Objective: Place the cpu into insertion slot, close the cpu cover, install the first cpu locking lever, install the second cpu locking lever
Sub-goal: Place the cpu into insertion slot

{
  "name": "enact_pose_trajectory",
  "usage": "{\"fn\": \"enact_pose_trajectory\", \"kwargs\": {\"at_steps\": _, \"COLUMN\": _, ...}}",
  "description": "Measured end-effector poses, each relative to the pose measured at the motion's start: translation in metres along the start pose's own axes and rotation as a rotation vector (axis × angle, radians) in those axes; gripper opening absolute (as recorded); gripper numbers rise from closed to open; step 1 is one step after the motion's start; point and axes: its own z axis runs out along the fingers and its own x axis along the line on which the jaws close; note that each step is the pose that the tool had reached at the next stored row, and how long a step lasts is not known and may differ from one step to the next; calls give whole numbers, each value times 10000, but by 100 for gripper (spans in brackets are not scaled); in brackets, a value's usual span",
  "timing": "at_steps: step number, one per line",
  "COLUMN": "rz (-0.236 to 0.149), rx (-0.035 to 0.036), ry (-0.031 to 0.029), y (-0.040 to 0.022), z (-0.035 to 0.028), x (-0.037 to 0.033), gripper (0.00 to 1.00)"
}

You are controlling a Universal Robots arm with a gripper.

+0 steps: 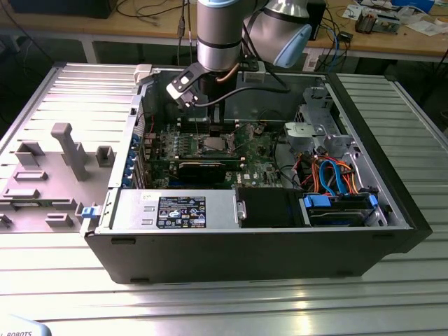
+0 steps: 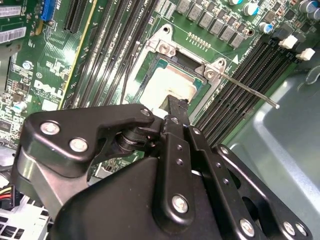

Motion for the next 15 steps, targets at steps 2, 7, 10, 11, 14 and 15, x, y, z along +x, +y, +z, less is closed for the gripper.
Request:
{"fn": "enact_pose_trajectory", "kwargs": {"at_steps": 2, "rz": 0, "rx": 0, "ry": -1, "y": 0, "z": -3, "x": 0, "gripper": 11}}
{"fn": "enact_pose_trajectory", "kwargs": {"at_steps": 7, "rz": 0, "rx": 1, "ry": -1, "y": 0, "z": -26, "x": 0, "gripper": 11}}
{"fn": "enact_pose_trajectory", "kwargs": {"at_steps": 10, "rz": 0, "rx": 0, "ry": 0, "y": 1, "z": -39, "x": 1, "gripper": 11}}
{"fn": "enact_pose_trajectory", "kwargs": {"at_steps": 11, "rz": 0, "rx": 0, "ry": -1, "y": 0, "z": -49, "x": 1, "gripper": 11}}
{"fn": "enact_pose_trajectory", "kwargs": {"at_steps": 14, "rz": 0, "rx": 1, "ry": 0, "y": 1, "z": -53, "x": 1, "gripper": 11}}
{"fn": "enact_pose_trajectory", "kwargs": {"at_steps": 15, "rz": 0, "rx": 0, "ry": -1, "y": 1, "z": -56, "x": 1, "gripper": 11}}
